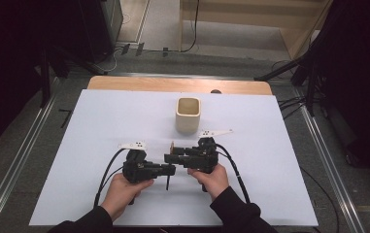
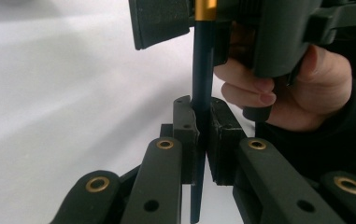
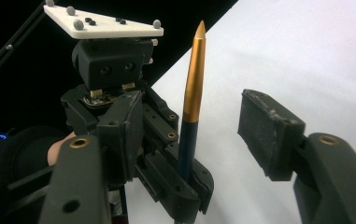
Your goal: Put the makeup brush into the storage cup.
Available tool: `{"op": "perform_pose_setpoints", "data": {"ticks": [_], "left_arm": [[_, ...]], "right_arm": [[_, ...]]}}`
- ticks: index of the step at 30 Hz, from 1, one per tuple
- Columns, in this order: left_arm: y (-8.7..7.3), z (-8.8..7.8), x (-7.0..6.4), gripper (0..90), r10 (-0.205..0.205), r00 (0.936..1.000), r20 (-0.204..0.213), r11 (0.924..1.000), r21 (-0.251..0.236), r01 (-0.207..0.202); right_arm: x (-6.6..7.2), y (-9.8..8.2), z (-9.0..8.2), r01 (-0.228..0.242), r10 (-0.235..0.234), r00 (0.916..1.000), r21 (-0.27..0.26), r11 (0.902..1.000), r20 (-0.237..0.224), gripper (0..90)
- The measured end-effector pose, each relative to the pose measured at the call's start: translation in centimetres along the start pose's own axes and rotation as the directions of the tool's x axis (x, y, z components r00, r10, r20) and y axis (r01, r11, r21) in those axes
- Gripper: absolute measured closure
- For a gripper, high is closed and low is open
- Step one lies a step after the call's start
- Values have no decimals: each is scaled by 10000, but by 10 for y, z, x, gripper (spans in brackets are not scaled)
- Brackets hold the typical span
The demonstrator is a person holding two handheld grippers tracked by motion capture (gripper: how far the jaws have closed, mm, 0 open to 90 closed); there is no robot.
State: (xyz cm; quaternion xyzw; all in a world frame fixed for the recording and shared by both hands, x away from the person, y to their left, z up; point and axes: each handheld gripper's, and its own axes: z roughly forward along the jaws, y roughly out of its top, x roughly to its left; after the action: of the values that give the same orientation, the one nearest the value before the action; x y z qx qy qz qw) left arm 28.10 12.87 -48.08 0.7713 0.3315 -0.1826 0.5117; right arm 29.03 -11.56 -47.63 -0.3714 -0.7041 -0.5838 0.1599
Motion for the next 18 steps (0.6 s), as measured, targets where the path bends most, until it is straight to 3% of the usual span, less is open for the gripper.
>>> {"op": "perform_pose_setpoints", "data": {"ticks": [5, 13, 18], "left_arm": [[-1, 2, 0, 840, -66, 10000, 43, 9998, -173, 67], [-4, 3, 2, 839, -508, 9983, 302, 9975, -468, 522], [-4, 5, 1, 839, -403, 9984, 389, 9984, -370, 417]], "right_arm": [[0, -1, 1, -111, 111, 9999, -72, 9999, 48, 532], [2, -2, 2, -84, 85, 9999, -105, 9999, 119, 681], [1, -2, 2, -177, 177, 9998, -24, 9998, -38, 767]]}}
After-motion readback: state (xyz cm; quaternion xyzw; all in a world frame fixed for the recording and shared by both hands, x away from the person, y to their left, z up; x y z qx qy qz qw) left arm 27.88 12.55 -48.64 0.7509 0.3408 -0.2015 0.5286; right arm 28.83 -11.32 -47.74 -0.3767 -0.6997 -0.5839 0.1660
